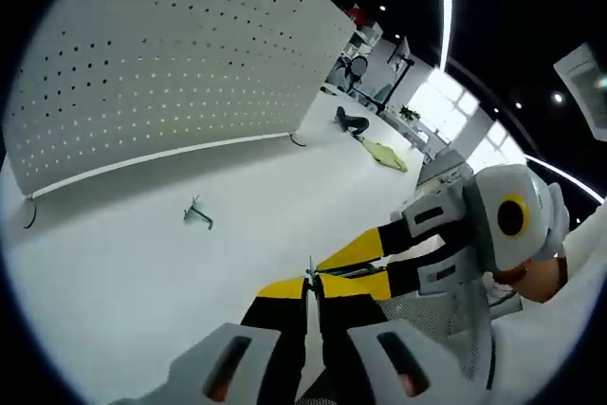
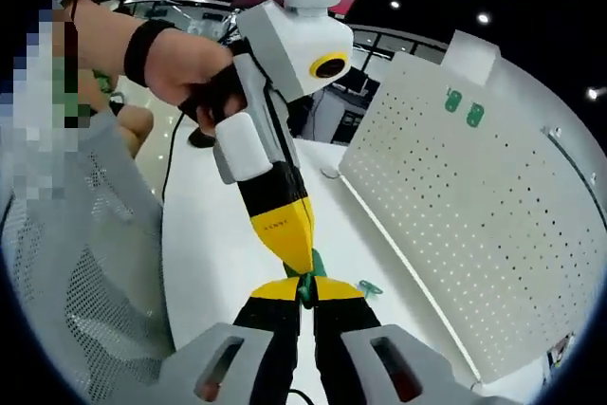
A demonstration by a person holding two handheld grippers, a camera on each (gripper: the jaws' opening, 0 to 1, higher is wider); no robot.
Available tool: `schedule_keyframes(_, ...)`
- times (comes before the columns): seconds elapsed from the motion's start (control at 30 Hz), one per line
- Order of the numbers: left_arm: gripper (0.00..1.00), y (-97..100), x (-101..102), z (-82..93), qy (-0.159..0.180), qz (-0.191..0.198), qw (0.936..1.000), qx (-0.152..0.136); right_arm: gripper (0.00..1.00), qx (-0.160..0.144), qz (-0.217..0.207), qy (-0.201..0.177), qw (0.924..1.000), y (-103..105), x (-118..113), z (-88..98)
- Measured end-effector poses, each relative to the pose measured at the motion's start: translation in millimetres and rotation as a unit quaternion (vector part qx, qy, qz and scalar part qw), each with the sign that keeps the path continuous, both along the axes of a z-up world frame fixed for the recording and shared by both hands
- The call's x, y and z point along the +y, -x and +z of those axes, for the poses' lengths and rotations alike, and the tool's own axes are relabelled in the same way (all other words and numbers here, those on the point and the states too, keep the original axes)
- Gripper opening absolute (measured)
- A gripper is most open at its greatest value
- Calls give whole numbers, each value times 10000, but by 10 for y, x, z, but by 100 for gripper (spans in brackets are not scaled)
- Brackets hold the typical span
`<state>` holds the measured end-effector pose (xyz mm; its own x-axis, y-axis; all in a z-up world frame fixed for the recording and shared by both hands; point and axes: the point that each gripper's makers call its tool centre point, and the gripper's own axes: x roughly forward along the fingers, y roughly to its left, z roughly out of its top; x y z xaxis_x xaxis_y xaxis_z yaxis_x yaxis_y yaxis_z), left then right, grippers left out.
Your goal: Insert the hook assembly into the mounting plate slot until the hook locks in place.
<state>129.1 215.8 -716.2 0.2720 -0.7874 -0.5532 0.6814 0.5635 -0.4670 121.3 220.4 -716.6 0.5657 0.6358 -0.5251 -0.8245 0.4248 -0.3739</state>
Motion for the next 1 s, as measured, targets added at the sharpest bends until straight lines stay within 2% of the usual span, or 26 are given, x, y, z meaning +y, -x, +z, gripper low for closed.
schedule_keyframes(0.17, 4, 11, 20, 14, -109, -22, 9999, -97, 2, -39, 55, 91, 9999, 13, 21, -13)
schedule_keyframes(0.2, 4, -10, 19, 36, -113, -51, 9995, -295, 1, -68, -48, 50, 10000, -9, 13, 4)
schedule_keyframes(0.37, 4, -16, 39, 54, -161, -176, 9979, -606, 1, 9, -252, -148, 9996, -27, 30, 11)
schedule_keyframes(0.43, 6, -29, 35, 85, -129, -263, 9956, -886, 1, -39, -304, -138, 9994, -40, 32, 26)
schedule_keyframes(0.5, 11, 9, 18, 102, -82, -315, 9954, -906, 0, -41, -363, -120, 9993, -52, 31, 33)
schedule_keyframes(0.57, 11, -7, 21, 129, -77, -254, 9942, -1041, 0, -48, -399, -169, 9990, -64, 29, 48)
schedule_keyframes(0.73, 11, -12, 43, 171, 31, -181, 9939, -1085, 0, 38, -456, -389, 9982, -66, 33, 98)
schedule_keyframes(0.8, 11, -22, 48, 204, 74, -140, 9928, -1184, 1, 52, -481, -475, 9977, -72, 40, 121)
schedule_keyframes(0.93, 23, -74, 86, 250, 222, 64, 9916, -1271, 1, -33, -394, -360, 9986, -65, 59, 130)
schedule_keyframes(1.0, 23, -72, 100, 278, 240, 61, 9903, -1364, 1, 79, -472, -536, 9974, -74, 72, 155)
